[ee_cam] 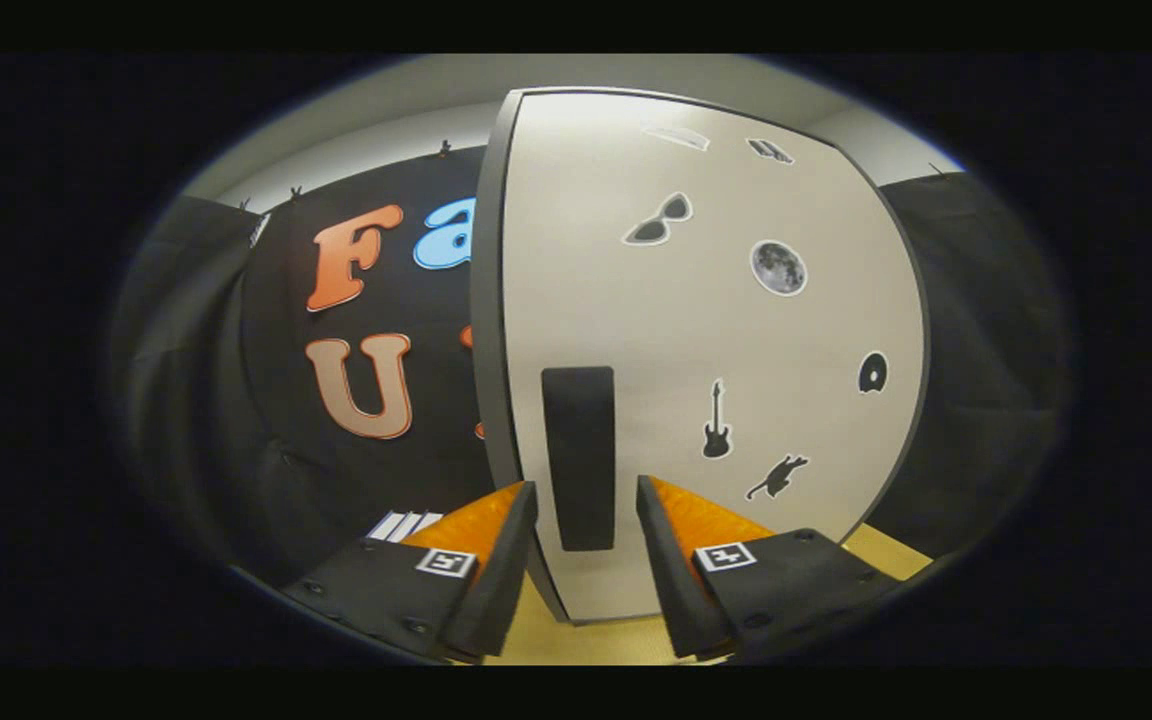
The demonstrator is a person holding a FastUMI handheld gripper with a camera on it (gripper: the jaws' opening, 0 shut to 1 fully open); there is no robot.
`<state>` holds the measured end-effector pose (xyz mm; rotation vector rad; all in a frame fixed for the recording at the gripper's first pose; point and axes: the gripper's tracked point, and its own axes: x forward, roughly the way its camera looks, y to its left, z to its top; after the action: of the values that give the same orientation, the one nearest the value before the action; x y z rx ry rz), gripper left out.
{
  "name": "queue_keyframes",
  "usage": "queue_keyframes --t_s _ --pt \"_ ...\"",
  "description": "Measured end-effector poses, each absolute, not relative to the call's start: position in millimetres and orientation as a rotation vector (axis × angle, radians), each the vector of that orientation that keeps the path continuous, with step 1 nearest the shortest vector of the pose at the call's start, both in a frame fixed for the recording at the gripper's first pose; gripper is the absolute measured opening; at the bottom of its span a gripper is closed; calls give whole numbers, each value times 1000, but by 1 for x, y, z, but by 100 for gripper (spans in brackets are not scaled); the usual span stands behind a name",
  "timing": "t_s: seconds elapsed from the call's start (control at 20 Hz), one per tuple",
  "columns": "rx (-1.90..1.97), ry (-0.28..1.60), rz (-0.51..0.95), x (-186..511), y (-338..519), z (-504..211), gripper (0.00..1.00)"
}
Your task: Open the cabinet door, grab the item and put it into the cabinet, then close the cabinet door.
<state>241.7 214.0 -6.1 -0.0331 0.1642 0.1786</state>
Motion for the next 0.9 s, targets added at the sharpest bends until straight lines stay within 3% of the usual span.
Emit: queue_keyframes --t_s 0.05,0.3,0.9 --pt "-35 173 189 242 217 -8 59" --pt "-58 195 184 249 212 -12 41" --pt "-83 173 210 235 209 -10 28"
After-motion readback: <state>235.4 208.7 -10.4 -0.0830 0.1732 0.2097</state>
